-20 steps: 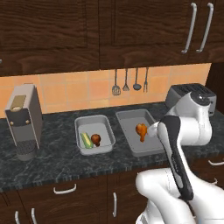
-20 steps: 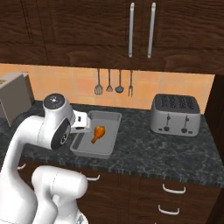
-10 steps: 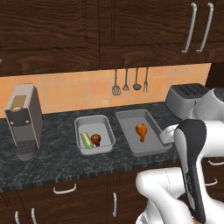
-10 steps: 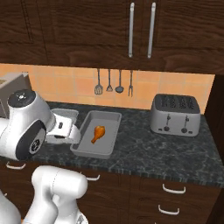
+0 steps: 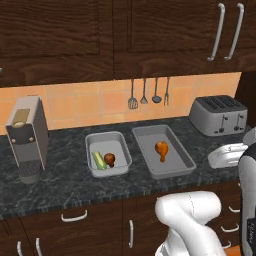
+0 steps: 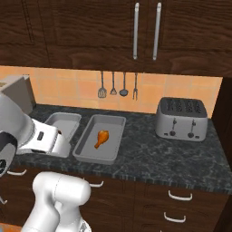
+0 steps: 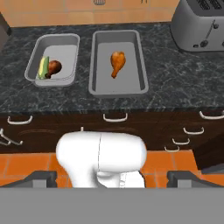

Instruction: Place one corn and one chicken drumstick in each tupperware on the nearby counter, to pack two identical lunches.

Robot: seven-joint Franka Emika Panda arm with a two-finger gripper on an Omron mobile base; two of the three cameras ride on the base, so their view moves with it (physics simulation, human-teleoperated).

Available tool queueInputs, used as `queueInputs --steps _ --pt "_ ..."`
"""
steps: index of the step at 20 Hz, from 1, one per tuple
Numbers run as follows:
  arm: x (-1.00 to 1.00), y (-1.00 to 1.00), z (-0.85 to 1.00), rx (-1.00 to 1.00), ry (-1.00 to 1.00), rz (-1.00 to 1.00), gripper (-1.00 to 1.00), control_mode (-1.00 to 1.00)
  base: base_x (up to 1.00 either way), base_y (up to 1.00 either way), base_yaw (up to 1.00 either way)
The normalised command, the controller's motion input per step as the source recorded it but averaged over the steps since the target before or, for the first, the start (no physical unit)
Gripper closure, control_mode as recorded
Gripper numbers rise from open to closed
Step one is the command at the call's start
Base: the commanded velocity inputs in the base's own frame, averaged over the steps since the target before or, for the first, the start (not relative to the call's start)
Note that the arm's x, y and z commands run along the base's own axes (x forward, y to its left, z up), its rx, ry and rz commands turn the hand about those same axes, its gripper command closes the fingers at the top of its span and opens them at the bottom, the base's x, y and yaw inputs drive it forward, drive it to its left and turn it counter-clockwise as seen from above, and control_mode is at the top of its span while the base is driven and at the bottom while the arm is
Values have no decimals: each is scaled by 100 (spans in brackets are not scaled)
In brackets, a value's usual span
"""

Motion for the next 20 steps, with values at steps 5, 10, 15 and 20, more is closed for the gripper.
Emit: queueInputs --steps 5,10,15,20 --pt "-54 -6 80 5 -7 1 -100 -100 0 0 0" --pt "-37 2 42 4 6 0 -100 -100 0 0 0" --pt "-6 5 4 0 7 0 -100 100 0 26 -1" --pt "0 0 0 0 0 0 -100 100 -67 -1 -2"
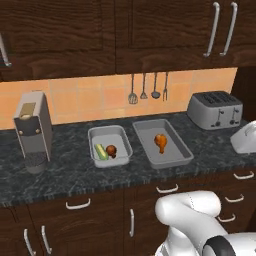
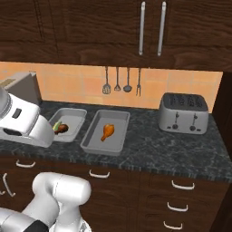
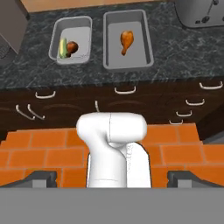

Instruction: Place one corn and one chicken drumstick in each tupperware on the nearby counter, to pack two identical lunches.

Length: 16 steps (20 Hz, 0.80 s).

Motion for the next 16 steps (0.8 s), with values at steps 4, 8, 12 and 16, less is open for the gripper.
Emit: queueInputs --steps 4,8,12,16 --pt "0 0 0 0 0 0 -100 100 -90 -24 0" --pt "0 0 0 0 0 0 -100 100 -22 -69 23" --pt "0 0 0 0 0 0 -100 100 -21 -99 39" --pt "0 0 0 0 0 0 -100 100 -42 -100 13"
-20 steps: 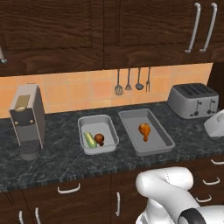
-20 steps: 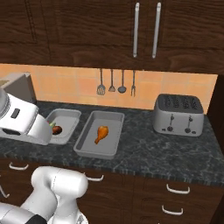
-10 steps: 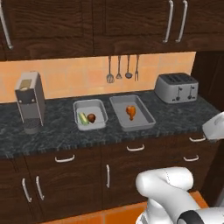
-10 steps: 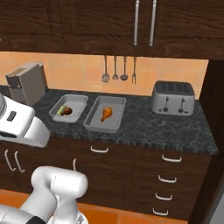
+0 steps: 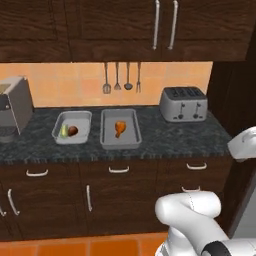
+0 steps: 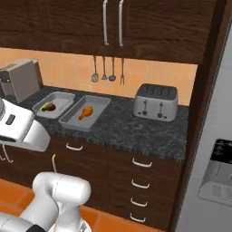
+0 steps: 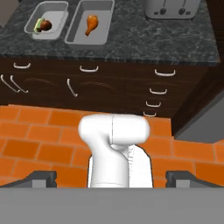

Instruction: Place one corn and one chicken drumstick in each tupperware on the nearby counter, to pack two identical lunches.

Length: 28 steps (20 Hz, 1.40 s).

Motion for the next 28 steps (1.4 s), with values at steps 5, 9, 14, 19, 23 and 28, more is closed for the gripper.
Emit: queueInputs --steps 5,9,14,19,23,28 --pt "0 0 0 0 0 0 -100 100 -58 -86 -3" --pt "0 0 0 0 0 0 -100 100 -22 -74 -24" --pt "0 0 0 0 0 0 -100 100 -15 -89 -15" --pt "0 0 0 0 0 0 -100 100 -3 -76 -1" --pt "0 0 0 0 0 0 -100 100 0 -71 0" --pt "0 0 0 0 0 0 -100 100 1 -60 -20"
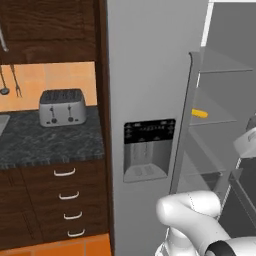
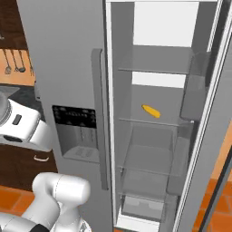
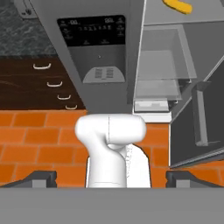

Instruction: Place one corn and one chicken drumstick in each tupperware on the nearby counter, to pack two identical lunches.

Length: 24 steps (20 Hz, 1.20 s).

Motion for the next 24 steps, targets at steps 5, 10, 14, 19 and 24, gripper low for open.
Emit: queueInputs --steps 5,10,14,19,24 --pt "0 0 0 0 0 0 -100 100 5 -39 -12" --pt "0 0 0 0 0 0 -100 100 31 -30 -4" --pt "0 0 0 0 0 0 -100 100 54 -24 -11" --pt "0 0 0 0 0 0 -100 100 35 -37 -6" --pt "0 0 0 0 0 0 -100 100 3 -65 0"
